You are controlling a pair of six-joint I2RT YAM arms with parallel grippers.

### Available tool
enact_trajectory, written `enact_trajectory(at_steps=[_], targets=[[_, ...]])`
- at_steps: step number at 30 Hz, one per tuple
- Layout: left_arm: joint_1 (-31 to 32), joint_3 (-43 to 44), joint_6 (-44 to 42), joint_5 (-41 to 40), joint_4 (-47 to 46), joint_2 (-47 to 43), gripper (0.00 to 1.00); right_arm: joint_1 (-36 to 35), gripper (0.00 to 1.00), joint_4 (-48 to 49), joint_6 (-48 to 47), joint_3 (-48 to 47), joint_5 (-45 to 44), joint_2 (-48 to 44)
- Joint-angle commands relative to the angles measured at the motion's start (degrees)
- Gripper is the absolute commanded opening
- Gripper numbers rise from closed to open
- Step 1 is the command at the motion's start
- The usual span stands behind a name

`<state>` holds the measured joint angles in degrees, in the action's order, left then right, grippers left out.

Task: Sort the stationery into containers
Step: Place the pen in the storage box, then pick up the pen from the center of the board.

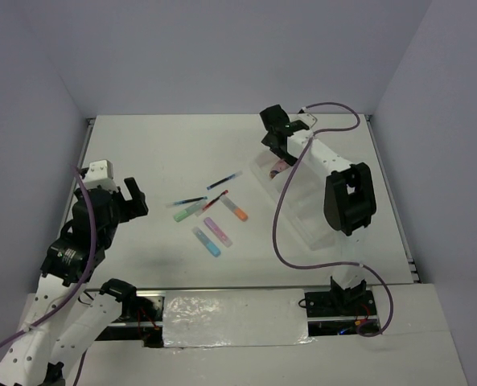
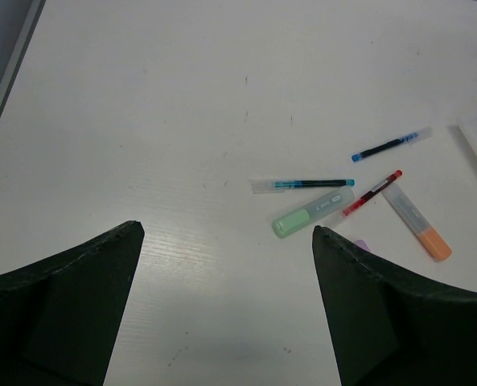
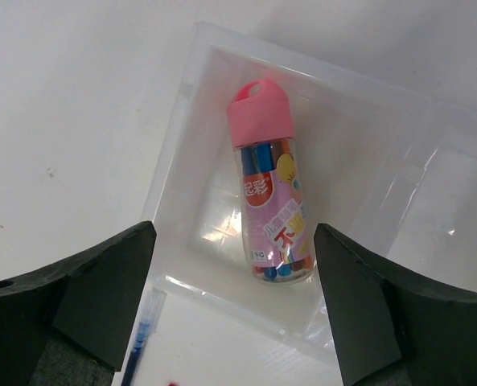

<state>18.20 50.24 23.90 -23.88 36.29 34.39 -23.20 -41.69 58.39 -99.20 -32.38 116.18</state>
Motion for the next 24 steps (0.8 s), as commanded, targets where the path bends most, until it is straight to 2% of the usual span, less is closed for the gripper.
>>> enact_trajectory(at_steps=[1,3,4,5,8,12,18,24], targets=[[-0.18,-0.05,-1.22,0.76,-2.72,0.32,0.99,-2.1,0.88,3.6,-4.5,-0.57,-0.58,-4.71],[-0.18,-0.05,-1.14,0.59,-2.63,0.5,0.99,-4.73,0.88,8.97,-13.36,3.72,1.43,-9.19],[-0.18,0.03,-1.14,0.24,-2.54,0.59,0.99,-7.71,0.88,14.65,-17.22,5.31,2.57,-10.35],[-0.18,0.12,-0.88,0.06,-2.28,0.68,0.99,-9.13,0.88,17.49,-25.52,6.72,6.33,-11.4],[-0.18,0.21,-0.7,-0.64,-1.93,1.12,0.99,-13.95,0.87,20.78,-37.25,9.11,12.76,-11.95],[-0.18,0.3,-0.52,-1.08,-1.58,1.03,0.99,-17.31,0.79,14.63,-42.83,9.36,21.02,-8.43],[-0.18,0.12,-0.61,-0.82,-1.66,0.59,0.99,-20.39,0.76,19.71,-46.88,20.42,26.31,-9.74],[-0.18,0.12,-0.52,-0.82,-1.66,-0.03,0.99,-20.3,0.76,23.06,-47.49,24.49,29.57,-6.59]])
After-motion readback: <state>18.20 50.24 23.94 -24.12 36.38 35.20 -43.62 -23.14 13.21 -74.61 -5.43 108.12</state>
